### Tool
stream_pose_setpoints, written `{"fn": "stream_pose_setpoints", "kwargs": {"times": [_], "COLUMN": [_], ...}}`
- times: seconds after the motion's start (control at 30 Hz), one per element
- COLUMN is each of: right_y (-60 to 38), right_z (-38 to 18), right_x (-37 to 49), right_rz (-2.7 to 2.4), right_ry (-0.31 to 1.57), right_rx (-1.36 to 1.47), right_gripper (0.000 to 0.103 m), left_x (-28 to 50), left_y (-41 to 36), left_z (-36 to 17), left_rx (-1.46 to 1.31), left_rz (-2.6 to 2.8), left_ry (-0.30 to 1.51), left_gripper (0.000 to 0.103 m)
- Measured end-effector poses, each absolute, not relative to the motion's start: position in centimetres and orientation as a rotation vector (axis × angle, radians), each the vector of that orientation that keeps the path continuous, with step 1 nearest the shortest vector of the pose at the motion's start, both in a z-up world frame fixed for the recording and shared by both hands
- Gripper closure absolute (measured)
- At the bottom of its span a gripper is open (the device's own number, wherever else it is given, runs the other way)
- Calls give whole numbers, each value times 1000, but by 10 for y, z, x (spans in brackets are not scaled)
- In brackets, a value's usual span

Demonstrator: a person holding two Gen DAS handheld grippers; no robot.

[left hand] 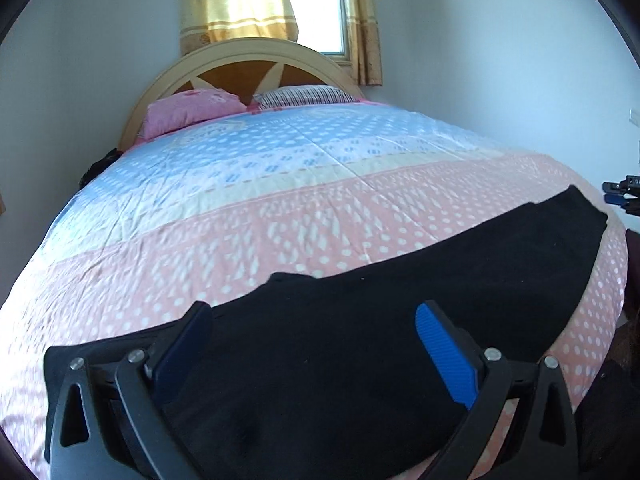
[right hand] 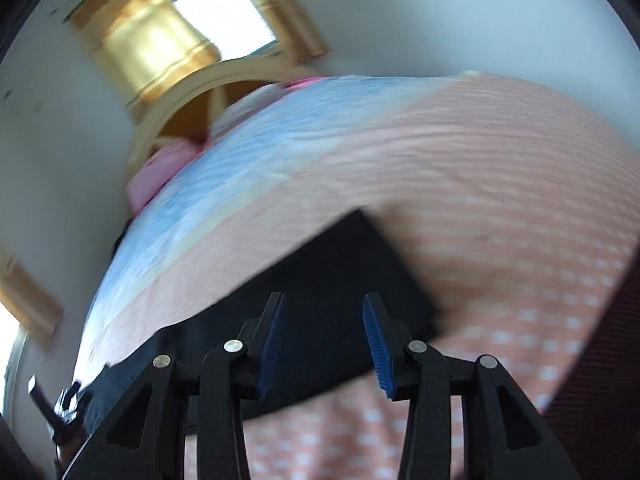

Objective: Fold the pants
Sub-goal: 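Grasp the folded edge of the black pants with the right gripper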

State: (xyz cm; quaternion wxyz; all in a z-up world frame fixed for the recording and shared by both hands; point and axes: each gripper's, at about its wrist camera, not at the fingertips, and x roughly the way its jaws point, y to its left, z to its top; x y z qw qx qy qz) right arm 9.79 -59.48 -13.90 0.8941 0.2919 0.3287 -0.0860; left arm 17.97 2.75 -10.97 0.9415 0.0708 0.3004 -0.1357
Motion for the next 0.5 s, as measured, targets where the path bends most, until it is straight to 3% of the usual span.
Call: {"fn": "stream_pose_setpoints", "kwargs": {"times": [0.2, 0.3, 0.5], "right_y": [-633, -622, -610], "right_z": [-172, -179, -171], "right_x": [102, 105, 89], "right_rz": [-193, -173, -187], "right_ry": [719, 709, 703], "right_rx": [691, 697, 676], "right_gripper": [62, 97, 98], "left_x": [193, 194, 194], "left_y": [28, 27, 24], "left_z": [-122, -124, -128], "left_rx": [122, 105, 115], "left_rz": [-262, -262, -270], "left_ry": [670, 680, 690], "left_gripper": [0, 0, 0]}}
